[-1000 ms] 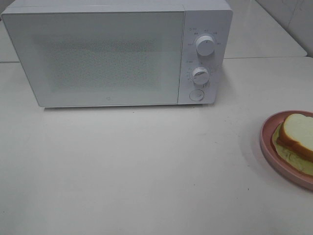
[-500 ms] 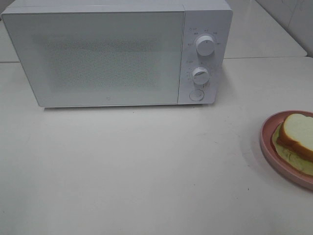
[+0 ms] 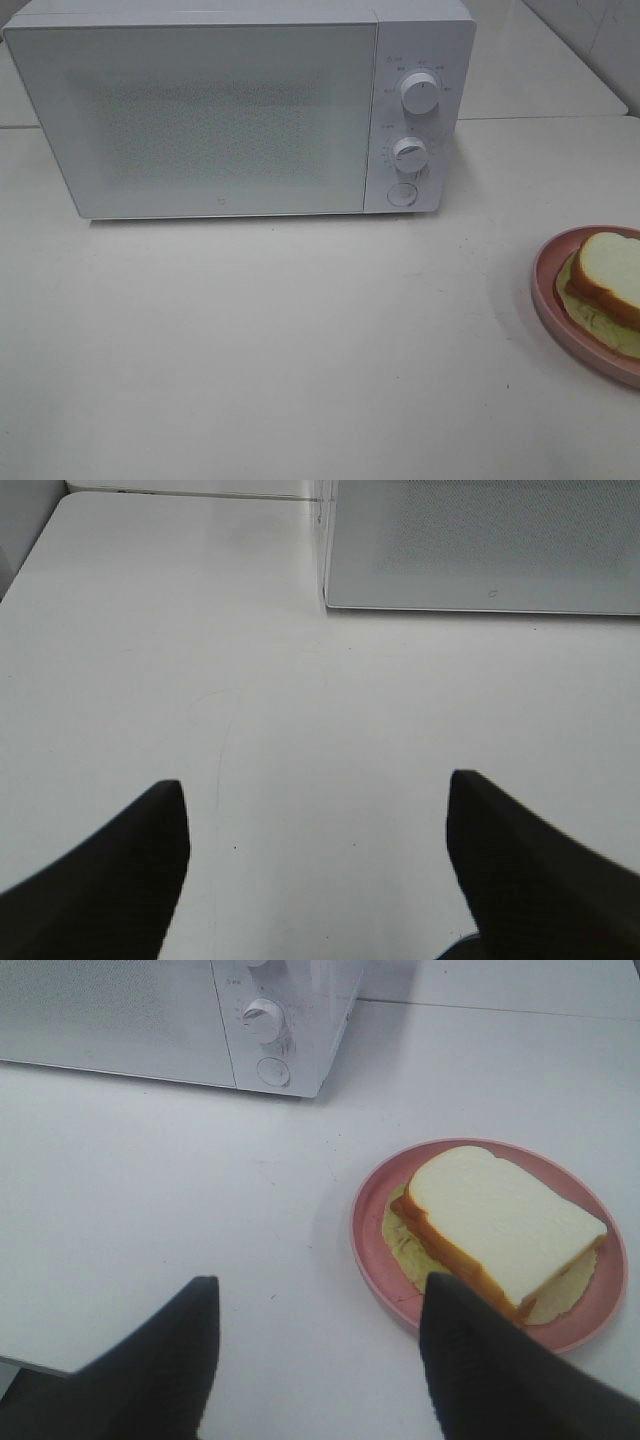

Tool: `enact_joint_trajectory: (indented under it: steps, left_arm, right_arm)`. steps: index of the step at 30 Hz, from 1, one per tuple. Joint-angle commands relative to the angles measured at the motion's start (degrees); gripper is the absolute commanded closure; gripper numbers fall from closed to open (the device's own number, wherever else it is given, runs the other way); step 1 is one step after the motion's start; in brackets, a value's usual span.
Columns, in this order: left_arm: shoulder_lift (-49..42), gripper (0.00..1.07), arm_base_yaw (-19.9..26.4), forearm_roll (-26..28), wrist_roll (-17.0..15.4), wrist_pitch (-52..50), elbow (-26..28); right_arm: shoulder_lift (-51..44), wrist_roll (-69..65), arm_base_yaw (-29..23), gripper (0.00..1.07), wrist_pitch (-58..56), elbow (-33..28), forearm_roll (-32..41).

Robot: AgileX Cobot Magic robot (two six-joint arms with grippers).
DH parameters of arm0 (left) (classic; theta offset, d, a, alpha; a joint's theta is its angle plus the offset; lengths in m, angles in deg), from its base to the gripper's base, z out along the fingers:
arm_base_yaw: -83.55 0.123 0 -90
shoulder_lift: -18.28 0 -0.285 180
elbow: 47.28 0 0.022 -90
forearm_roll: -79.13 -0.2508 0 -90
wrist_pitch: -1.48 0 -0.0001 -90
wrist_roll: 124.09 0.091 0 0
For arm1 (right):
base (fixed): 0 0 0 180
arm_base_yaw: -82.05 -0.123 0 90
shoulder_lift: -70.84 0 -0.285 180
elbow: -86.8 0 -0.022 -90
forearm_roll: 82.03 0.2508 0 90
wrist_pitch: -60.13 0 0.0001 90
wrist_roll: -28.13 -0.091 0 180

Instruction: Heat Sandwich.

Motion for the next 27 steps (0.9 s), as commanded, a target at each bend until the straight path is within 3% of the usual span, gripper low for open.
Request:
enact_joint_trajectory:
  steps: [1,27]
  left_arm:
    - [-0.4,0.38,0.11,0.11,0.06,-0.63,-0.11]
    - [-0.4,0.38,0.11,0.11,0.06,-0.63,-0.11]
  right_arm:
    - [-1.66,0.29,0.34,0.48,0.23,-0.11,0.11]
    - [-1.66,0.29,0.34,0.48,0.23,-0.11,0.11]
